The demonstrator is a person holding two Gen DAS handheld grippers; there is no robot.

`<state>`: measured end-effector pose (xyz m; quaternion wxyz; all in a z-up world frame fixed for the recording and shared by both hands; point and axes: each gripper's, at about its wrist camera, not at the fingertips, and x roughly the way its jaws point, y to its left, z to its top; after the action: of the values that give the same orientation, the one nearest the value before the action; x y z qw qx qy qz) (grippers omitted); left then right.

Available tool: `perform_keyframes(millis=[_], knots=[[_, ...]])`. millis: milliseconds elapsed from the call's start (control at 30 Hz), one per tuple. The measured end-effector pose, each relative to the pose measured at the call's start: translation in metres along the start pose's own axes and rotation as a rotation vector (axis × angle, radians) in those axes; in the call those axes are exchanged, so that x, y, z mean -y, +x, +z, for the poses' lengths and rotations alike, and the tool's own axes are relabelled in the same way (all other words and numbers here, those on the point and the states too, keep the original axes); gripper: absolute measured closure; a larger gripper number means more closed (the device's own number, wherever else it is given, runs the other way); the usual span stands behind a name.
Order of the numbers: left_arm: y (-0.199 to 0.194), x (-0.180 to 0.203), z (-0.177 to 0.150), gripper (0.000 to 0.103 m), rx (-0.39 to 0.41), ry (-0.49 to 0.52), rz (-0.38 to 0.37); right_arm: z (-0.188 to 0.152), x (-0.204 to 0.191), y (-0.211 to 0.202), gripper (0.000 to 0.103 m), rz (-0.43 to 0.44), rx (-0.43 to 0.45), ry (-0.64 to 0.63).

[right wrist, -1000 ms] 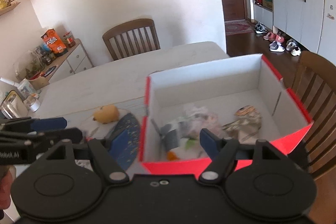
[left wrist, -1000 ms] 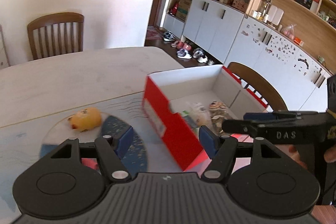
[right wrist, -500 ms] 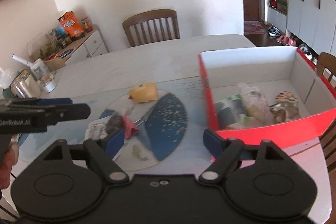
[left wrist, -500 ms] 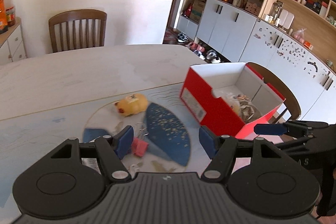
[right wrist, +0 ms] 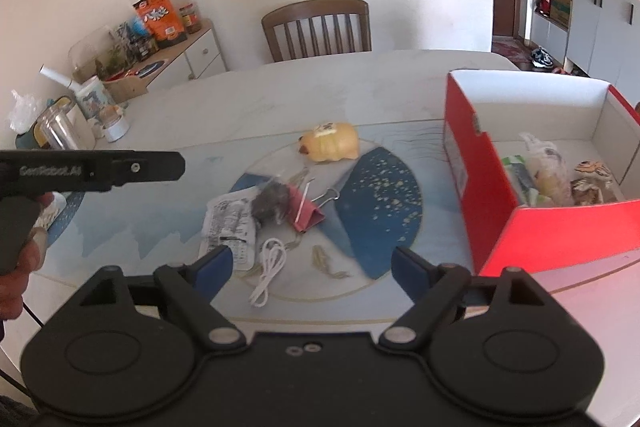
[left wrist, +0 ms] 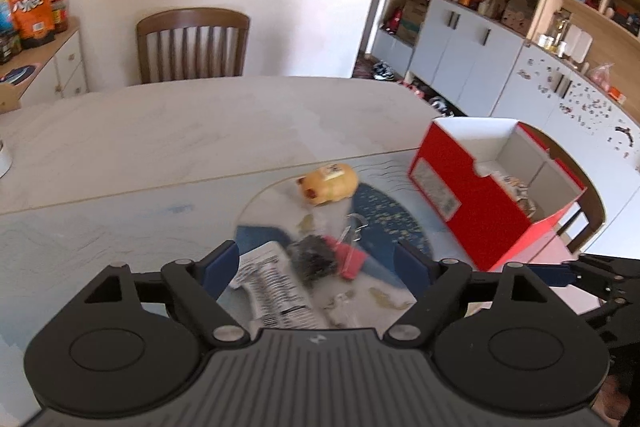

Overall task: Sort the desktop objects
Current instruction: 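Withdraw both tools from the box back over the table, then move the left tool to the small blue bottle while the right tool approaches the white cable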

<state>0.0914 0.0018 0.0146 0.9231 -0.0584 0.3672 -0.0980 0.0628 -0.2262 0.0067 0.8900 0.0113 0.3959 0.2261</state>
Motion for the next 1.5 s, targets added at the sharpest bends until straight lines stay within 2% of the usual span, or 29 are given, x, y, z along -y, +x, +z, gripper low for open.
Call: perform_keyframes(millis=[233,533,800,1000,1233,1333,1400,1500], knots=[[0.013,-0.021,-0.017,0.017,-0.039,-0.019,0.044,-0.011,-0.022,0.013,0.017,0.010,-0.035,-0.067],[0.016,-0.025,-0.044,0.017,-0.058,0.000,0.020,-0.011,-0.024,0.034,0.017,-0.010,-0.032,-0.099],[0.020,-0.012,-0.081,0.017,-0.095,0.099,-0.040,-0.011,-0.020,0.059,0.019,-0.009,-0.069,-0.104],[0.030,0.005,-0.100,0.017,-0.113,0.197,-0.042,-0.012,-0.027,0.075,0.020,-0.006,-0.098,-0.117],[0.038,0.019,-0.116,0.017,-0.111,0.269,-0.046,-0.021,-0.037,0.094,0.026,-0.011,-0.154,-0.124],[0.040,0.024,-0.121,0.017,-0.116,0.293,-0.051,-0.025,-0.042,0.101,0.036,-0.017,-0.179,-0.143],[0.041,0.025,-0.123,0.017,-0.118,0.298,-0.055,-0.026,-0.045,0.104,0.039,-0.017,-0.187,-0.148],[0.042,0.027,-0.126,0.024,-0.120,0.306,-0.049,-0.028,-0.049,0.108,0.046,-0.028,-0.200,-0.162]])
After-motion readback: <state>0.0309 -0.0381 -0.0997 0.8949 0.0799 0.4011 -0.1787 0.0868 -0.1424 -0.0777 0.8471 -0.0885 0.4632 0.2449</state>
